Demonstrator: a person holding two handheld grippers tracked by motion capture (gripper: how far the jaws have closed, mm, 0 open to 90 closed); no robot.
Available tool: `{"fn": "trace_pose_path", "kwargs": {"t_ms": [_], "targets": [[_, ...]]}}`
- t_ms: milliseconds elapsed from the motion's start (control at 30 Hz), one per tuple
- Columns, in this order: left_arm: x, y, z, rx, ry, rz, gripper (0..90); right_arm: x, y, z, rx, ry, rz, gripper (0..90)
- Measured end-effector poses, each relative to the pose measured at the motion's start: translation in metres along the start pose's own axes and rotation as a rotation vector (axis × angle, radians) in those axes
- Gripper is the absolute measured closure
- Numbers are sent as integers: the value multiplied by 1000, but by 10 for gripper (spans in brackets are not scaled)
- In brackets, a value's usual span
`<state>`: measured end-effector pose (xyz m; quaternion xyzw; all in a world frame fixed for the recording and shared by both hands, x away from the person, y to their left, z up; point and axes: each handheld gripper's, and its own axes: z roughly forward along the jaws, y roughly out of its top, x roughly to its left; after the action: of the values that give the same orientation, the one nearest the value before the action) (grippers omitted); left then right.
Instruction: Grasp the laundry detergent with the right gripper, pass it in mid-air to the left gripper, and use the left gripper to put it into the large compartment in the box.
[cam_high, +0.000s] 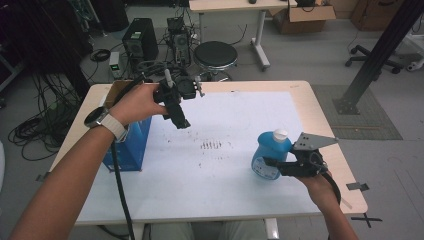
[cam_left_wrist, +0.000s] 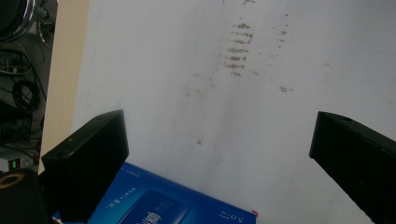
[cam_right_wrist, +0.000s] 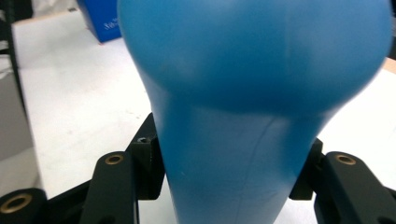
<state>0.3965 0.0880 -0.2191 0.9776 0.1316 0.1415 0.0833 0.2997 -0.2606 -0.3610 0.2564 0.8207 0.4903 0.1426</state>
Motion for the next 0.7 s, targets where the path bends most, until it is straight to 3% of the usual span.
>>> {"fn": "trace_pose_path", "kwargs": {"t_ms": [333,700], "targets": [[-13,1,-11,-22,1,21,51,3,24,-4,-10,115,-42,445],[-29,4,-23,-39,-15,52,51,6,43,6,-8,223,-88,445]]}}
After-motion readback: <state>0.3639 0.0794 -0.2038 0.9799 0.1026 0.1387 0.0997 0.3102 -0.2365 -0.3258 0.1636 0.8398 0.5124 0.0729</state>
